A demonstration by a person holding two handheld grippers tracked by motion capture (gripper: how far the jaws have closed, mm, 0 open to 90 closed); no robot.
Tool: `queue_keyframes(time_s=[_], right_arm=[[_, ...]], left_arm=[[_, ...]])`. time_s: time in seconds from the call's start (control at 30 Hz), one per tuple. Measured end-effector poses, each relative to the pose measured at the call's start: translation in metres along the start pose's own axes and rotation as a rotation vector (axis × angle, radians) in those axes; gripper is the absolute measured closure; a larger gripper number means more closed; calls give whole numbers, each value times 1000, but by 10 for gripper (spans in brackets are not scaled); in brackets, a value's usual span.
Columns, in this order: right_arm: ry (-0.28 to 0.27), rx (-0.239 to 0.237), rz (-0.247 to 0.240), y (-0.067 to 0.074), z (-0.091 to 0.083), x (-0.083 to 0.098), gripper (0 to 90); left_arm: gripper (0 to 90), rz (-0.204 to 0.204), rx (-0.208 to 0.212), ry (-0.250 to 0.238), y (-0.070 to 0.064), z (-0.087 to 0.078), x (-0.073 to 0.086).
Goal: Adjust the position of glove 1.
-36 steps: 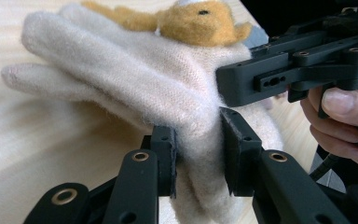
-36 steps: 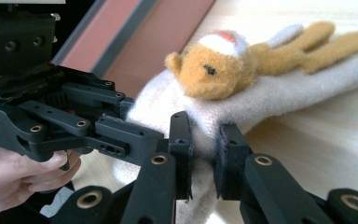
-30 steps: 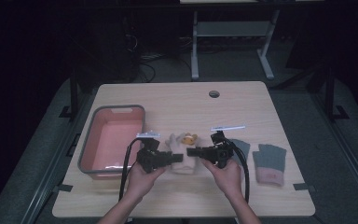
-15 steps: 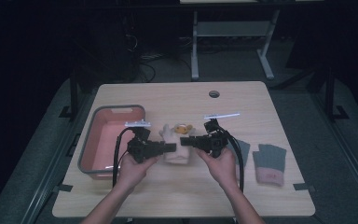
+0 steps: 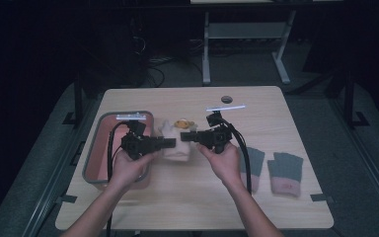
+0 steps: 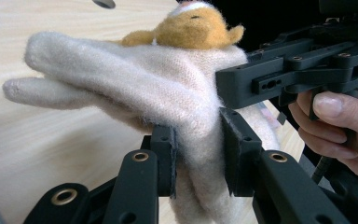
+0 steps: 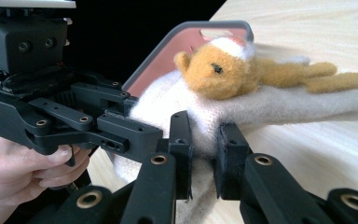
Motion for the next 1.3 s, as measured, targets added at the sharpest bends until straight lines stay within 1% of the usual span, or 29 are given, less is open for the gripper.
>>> queue_keyframes(time_s=[0.03,0.07,0.1,0.17,0.33,0.47,0.6,0.7,0.73,0.77,0.8,0.83,0.9,0.97,1.0,1.03,1.13,1.23,1.27,1.3], right_arm=[[-2,-1,-11,1,1,-3,793],[-2,-2,-3,3,3,-6,793],[-1,-2,-20,3,4,-9,793],[0,-2,-13,7,7,-13,794],[3,-8,-42,15,16,-26,793],[7,-21,-47,21,25,-34,792],[10,-26,-57,27,36,-41,793],[16,-40,-59,31,44,-46,792],[19,-44,-58,33,48,-48,792],[19,-44,-58,33,48,-48,792],[23,-48,-61,34,52,-49,792],[27,-59,-58,37,60,-52,792],[32,-65,-63,38,66,-53,792],[39,-71,-59,40,74,-55,792],[43,-74,-67,41,79,-56,792],[47,-77,-67,42,82,-56,792],[57,-91,-64,44,98,-57,792],[71,-101,-60,45,109,-56,792],[73,-105,-59,45,112,-56,792],[78,-107,-59,44,117,-56,792]], left_arm=[[693,-2,-1,-3,1,-2,-2],[692,2,-3,-4,3,-4,-5],[692,0,-3,-9,4,-6,-7],[692,-1,-2,-13,7,-10,-11],[691,0,-12,-24,16,-23,-19],[691,-7,-14,-30,23,-31,-23],[690,-8,-27,-43,33,-42,-26],[690,-18,-32,-47,40,-50,-28],[690,-14,-33,-44,43,-53,-28],[690,-14,-33,-44,43,-53,-28],[690,-14,-37,-45,47,-57,-28],[689,-21,-37,-44,52,-61,-28],[688,-21,-41,-48,58,-65,-27],[688,-34,-46,-52,65,-70,-26],[688,-43,-48,-53,68,-72,-25],[688,-39,-52,-55,73,-76,-24],[688,-39,-68,-46,83,-82,-20],[688,-52,-78,-46,91,-86,-17],[688,-64,-83,-45,94,-87,-15],[688,-61,-85,-39,97,-88,-13]])
Point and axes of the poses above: each handheld gripper's, and its own axes: z roughly forward along the jaws, x roughly out of its underside, y roughly to its left, the point moved 8 cm from there along z, roughly forward along the jaws, and after that the axes turned 15 degrees about -x, right-handed, at the moved point
